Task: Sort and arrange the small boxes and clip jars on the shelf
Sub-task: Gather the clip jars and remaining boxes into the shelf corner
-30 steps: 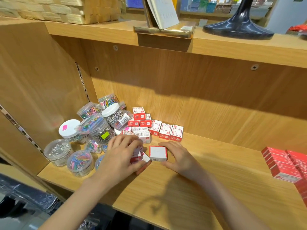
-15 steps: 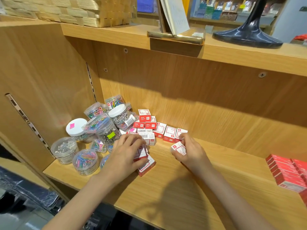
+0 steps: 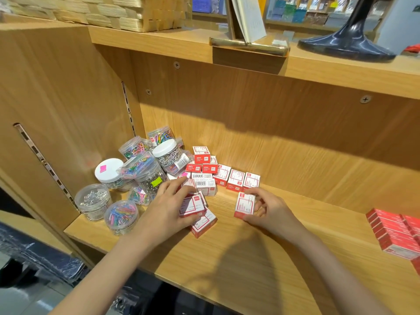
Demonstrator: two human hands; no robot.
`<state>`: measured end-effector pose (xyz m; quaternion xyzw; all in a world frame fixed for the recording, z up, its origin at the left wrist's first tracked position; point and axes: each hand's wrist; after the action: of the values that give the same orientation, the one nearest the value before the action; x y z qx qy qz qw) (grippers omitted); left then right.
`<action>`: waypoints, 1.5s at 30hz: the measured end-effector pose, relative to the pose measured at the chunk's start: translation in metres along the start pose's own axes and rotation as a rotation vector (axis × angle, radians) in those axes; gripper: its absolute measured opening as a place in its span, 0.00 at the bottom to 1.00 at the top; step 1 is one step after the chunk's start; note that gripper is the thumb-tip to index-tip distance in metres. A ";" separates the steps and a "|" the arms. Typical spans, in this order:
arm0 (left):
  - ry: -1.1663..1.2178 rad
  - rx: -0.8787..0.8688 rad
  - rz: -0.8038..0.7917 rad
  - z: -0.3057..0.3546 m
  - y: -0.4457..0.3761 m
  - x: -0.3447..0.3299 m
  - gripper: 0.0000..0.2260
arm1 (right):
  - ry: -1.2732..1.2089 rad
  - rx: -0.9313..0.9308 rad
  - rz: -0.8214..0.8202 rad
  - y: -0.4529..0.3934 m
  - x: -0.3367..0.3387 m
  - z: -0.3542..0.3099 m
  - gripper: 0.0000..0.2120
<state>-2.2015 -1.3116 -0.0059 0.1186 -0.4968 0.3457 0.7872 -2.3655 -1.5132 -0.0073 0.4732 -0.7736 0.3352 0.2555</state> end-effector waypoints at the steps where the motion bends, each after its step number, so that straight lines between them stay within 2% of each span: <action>1: -0.001 -0.003 -0.003 0.001 0.000 0.000 0.30 | -0.044 -0.021 0.082 -0.002 0.003 0.000 0.23; 3: -0.007 0.002 -0.014 0.003 0.001 0.001 0.26 | -0.045 -0.047 0.213 -0.011 0.009 0.003 0.23; 5: -0.002 0.015 -0.025 0.004 0.001 0.002 0.25 | 0.031 -0.037 0.257 -0.021 0.012 0.008 0.20; 10: 0.061 0.032 -0.055 0.000 0.002 0.004 0.30 | 0.195 -0.015 0.203 -0.030 0.005 0.016 0.13; 13: 0.130 0.044 -0.022 -0.006 0.007 0.006 0.35 | 0.313 0.105 0.272 -0.028 -0.001 0.004 0.11; 14: 0.129 0.038 -0.012 -0.009 0.009 0.006 0.36 | 0.292 0.170 0.262 -0.028 -0.006 -0.004 0.11; 16: 0.115 0.031 0.000 -0.014 0.012 0.005 0.35 | 0.170 0.223 0.137 -0.030 -0.021 -0.021 0.10; 19: 0.086 0.036 0.047 -0.019 0.016 0.003 0.34 | -0.098 0.133 -0.018 -0.036 -0.044 -0.044 0.07; 22: 0.125 0.075 0.063 -0.022 0.017 0.002 0.32 | -0.240 -0.005 0.030 -0.048 -0.059 -0.057 0.10; 24: 0.163 0.091 0.068 -0.023 0.018 0.000 0.31 | -0.209 -0.085 0.050 -0.058 -0.064 -0.064 0.15; 27: 0.188 0.132 0.066 -0.024 0.018 -0.001 0.31 | -0.079 -0.098 0.045 -0.067 -0.071 -0.074 0.18; 30: 0.183 0.132 0.067 -0.021 0.019 0.000 0.30 | -0.072 -0.150 0.017 -0.071 -0.074 -0.074 0.16; 32: 0.184 0.106 0.060 -0.019 0.020 0.002 0.29 | -0.161 -0.206 0.040 -0.073 -0.071 -0.075 0.13; 35: 0.230 0.073 0.036 -0.018 0.021 0.006 0.28 | -0.385 -0.276 0.174 -0.071 -0.050 -0.077 0.11; 37: 0.234 0.059 0.041 -0.016 0.021 0.009 0.28 | -0.451 -0.285 0.272 -0.063 -0.025 -0.075 0.08; 39: 0.240 0.017 0.052 -0.013 0.020 0.009 0.27 | -0.279 -0.275 0.276 -0.046 -0.003 -0.064 0.09; 42: 0.233 -0.134 -0.036 -0.003 0.011 0.001 0.21 | 0.164 -0.293 0.118 -0.016 0.011 -0.045 0.13; 45: 0.204 -0.261 -0.143 0.012 -0.003 -0.011 0.18 | 0.336 -0.267 0.028 0.014 0.007 -0.031 0.15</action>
<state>-2.2114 -1.3247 -0.0096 0.0144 -0.4452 0.2316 0.8649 -2.3792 -1.4889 0.0136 0.3615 -0.7642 0.3074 0.4368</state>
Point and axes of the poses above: each hand's wrist, its own y-axis away from the middle knuckle, its own x-axis out of the back of the hand, z = x × y, and after that the axes turned 13 degrees about x, right-handed
